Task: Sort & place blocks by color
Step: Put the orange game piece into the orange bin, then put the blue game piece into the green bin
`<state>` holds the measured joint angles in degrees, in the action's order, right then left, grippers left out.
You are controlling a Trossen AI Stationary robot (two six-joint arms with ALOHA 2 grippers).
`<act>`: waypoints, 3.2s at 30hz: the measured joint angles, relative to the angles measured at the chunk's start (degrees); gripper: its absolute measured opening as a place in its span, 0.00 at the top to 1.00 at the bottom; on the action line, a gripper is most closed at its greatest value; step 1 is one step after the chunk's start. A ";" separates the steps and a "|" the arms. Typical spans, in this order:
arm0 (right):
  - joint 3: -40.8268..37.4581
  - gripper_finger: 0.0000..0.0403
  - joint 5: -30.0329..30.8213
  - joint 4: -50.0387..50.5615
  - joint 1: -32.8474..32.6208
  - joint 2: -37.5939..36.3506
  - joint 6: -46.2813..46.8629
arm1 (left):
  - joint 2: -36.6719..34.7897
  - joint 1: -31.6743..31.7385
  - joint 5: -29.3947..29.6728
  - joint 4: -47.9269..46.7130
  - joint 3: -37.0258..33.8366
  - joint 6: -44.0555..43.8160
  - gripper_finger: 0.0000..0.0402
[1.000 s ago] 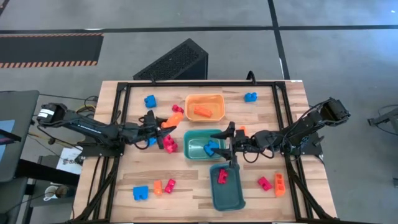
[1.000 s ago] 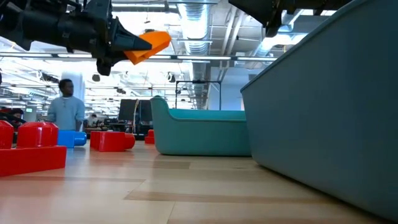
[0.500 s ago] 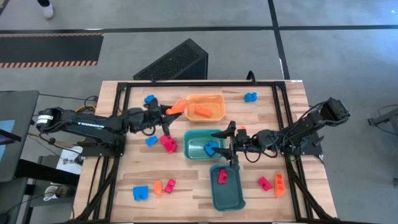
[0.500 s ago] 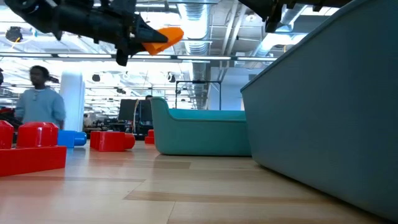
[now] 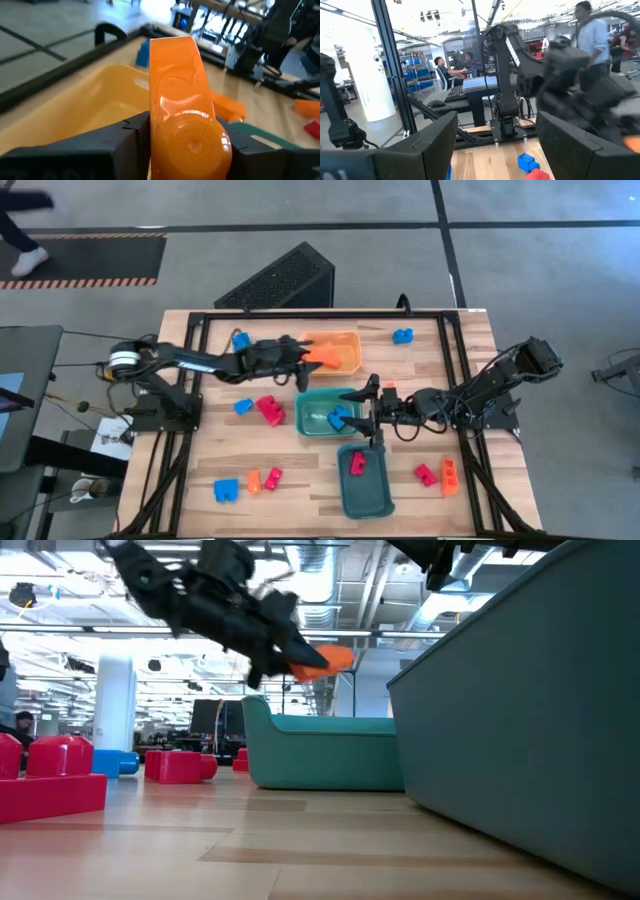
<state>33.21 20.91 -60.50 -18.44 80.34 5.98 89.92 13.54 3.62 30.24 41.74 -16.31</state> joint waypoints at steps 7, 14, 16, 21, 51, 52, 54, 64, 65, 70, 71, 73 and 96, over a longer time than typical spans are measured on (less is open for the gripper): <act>0.00 0.28 -0.05 0.03 -1.91 0.00 -0.52 | 7.34 1.02 0.75 -0.53 5.23 -1.94 0.67; 0.00 0.28 0.01 0.66 -3.65 -1.01 -1.97 | 7.28 1.35 3.87 -2.69 5.90 -0.22 0.50; 0.00 0.28 0.01 0.92 -3.72 -1.63 -1.99 | 7.20 1.36 4.33 -2.40 5.97 0.20 0.46; 0.00 0.28 0.06 2.65 -3.72 -2.43 -1.95 | 4.40 1.36 4.26 -5.65 5.94 1.92 0.41; 0.00 0.28 0.24 6.53 0.21 -2.27 3.38 | -34.48 -27.06 30.10 21.49 -30.98 2.24 0.60; 0.00 0.28 0.25 6.80 0.57 -2.27 3.82 | -34.49 -27.04 30.14 21.91 -30.97 2.29 0.60; 0.00 0.28 0.23 7.87 1.19 -2.27 4.67 | -34.50 -26.90 30.09 22.15 -30.97 2.90 0.60; 2.53 0.28 0.53 12.49 1.55 2.69 10.51 | -34.49 -26.88 30.27 22.22 -30.97 3.70 0.60; 4.21 0.28 0.49 13.24 1.55 3.98 10.49 | -34.49 -26.88 30.27 22.22 -30.95 3.90 0.60; 11.80 0.28 0.01 21.02 2.20 9.56 9.18 | -34.48 -26.88 30.24 22.08 -30.95 4.19 0.60; 12.99 0.28 -0.05 21.33 2.47 10.49 9.17 | -34.48 -26.88 30.22 22.09 -30.95 4.17 0.60; 14.67 0.28 -0.51 19.95 2.58 12.39 8.75 | -34.48 -26.88 30.22 21.89 -30.95 4.17 0.60; -9.40 0.28 12.68 11.17 6.11 -12.33 5.94 | -34.48 -26.90 26.59 21.80 -30.93 3.53 0.60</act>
<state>23.81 33.60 -49.33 -12.33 68.00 11.92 55.44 -13.36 30.22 52.05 10.81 -12.78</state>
